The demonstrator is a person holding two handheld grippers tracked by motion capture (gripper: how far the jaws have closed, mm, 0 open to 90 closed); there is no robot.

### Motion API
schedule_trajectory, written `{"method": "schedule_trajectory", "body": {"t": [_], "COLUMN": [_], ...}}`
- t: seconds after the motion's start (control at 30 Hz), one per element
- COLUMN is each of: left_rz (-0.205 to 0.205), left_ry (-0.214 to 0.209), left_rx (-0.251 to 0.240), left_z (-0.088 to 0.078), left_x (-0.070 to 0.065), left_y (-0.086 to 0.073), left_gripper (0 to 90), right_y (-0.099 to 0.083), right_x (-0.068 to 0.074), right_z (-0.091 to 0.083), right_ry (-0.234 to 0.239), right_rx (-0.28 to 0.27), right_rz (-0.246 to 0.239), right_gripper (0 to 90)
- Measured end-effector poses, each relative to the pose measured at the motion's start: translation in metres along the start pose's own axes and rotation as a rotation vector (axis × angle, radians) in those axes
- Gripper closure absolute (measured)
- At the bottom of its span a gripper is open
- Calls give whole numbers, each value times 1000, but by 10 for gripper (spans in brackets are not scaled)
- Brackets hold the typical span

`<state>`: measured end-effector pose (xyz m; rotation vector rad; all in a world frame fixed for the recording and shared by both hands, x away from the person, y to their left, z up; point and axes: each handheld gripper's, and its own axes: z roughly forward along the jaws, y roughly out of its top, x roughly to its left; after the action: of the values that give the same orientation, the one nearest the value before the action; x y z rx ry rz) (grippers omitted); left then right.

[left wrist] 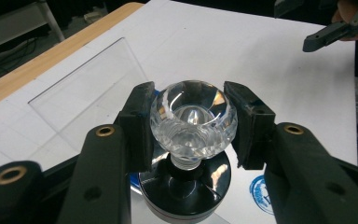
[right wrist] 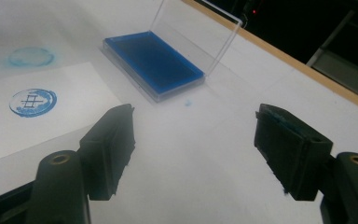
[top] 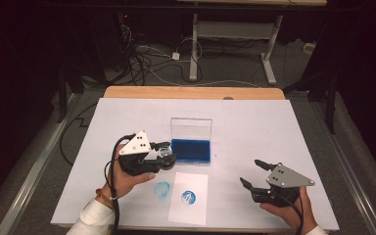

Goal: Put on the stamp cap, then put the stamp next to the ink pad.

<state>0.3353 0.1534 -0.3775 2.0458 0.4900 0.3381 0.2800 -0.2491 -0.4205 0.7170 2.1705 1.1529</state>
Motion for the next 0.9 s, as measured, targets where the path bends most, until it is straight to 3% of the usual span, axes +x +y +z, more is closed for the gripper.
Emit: {"method": "schedule_trajectory", "body": {"t": [0.37, 0.53, 0.9], "left_rz": [18, 17, 2], "left_ry": [39, 57, 74], "left_rx": [15, 17, 56], "left_z": [1, 2, 7], "left_x": [3, 8, 24], "left_y": [3, 5, 5], "left_gripper": [544, 544, 544], "right_y": [-18, -23, -25], "right_x": [-2, -3, -5], "right_z": [-11, -12, -14], "right_ry": [-39, -31, -33], "right_rx": [-5, 15, 27], "right_rz": [22, 38, 25], "right_gripper": [291, 291, 290]}}
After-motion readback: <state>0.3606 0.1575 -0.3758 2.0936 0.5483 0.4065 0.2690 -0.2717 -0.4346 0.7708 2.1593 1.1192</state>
